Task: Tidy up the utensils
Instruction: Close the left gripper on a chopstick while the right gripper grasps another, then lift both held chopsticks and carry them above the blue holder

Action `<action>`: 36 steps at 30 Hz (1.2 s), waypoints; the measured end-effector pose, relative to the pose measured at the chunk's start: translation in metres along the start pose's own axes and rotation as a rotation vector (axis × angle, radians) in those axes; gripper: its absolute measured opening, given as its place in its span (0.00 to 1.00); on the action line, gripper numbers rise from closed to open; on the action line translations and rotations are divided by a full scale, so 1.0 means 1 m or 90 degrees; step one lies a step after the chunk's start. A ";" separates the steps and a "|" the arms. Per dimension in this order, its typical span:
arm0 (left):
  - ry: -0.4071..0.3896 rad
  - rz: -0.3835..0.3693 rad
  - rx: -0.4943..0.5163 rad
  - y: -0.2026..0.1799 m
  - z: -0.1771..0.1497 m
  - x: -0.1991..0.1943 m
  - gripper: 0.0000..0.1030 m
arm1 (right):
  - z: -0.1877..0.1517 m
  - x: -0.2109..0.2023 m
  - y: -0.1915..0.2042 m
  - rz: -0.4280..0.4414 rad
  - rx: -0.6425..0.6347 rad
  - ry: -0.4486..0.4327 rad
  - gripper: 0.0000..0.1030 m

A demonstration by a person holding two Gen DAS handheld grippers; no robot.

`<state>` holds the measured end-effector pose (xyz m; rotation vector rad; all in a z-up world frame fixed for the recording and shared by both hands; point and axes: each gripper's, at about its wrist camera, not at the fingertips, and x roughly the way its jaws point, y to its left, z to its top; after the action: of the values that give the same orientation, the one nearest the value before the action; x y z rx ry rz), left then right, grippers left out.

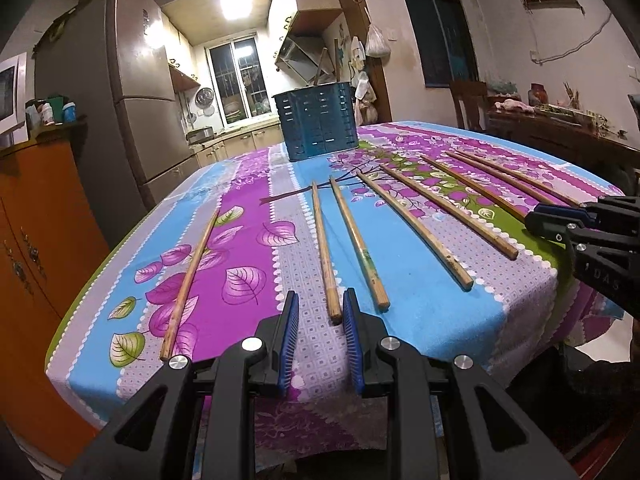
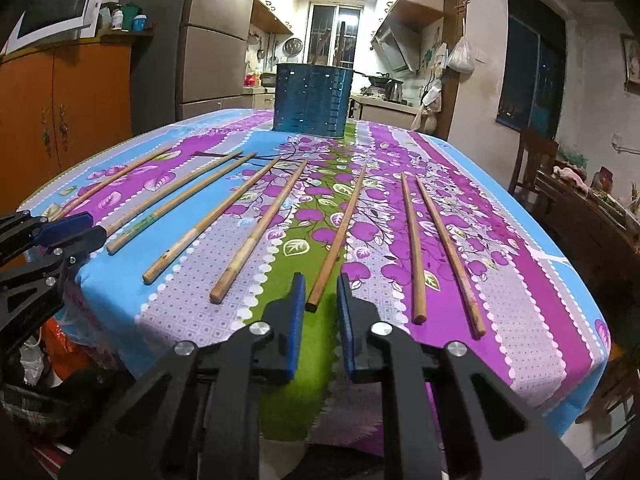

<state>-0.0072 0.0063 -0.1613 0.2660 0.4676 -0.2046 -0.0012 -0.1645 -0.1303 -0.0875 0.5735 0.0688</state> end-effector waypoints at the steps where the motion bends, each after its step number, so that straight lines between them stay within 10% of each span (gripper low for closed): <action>1: 0.000 -0.002 0.000 0.000 0.000 0.000 0.22 | 0.001 0.000 0.000 0.001 0.000 0.000 0.07; 16: -0.004 0.008 0.015 0.000 0.005 0.001 0.08 | 0.003 -0.016 -0.019 -0.011 0.050 -0.039 0.05; 36: -0.135 0.055 0.041 0.019 0.054 -0.050 0.08 | 0.063 -0.093 -0.031 -0.025 -0.021 -0.229 0.05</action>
<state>-0.0239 0.0143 -0.0873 0.3234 0.2390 -0.1611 -0.0423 -0.1929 -0.0245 -0.1160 0.2117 0.0546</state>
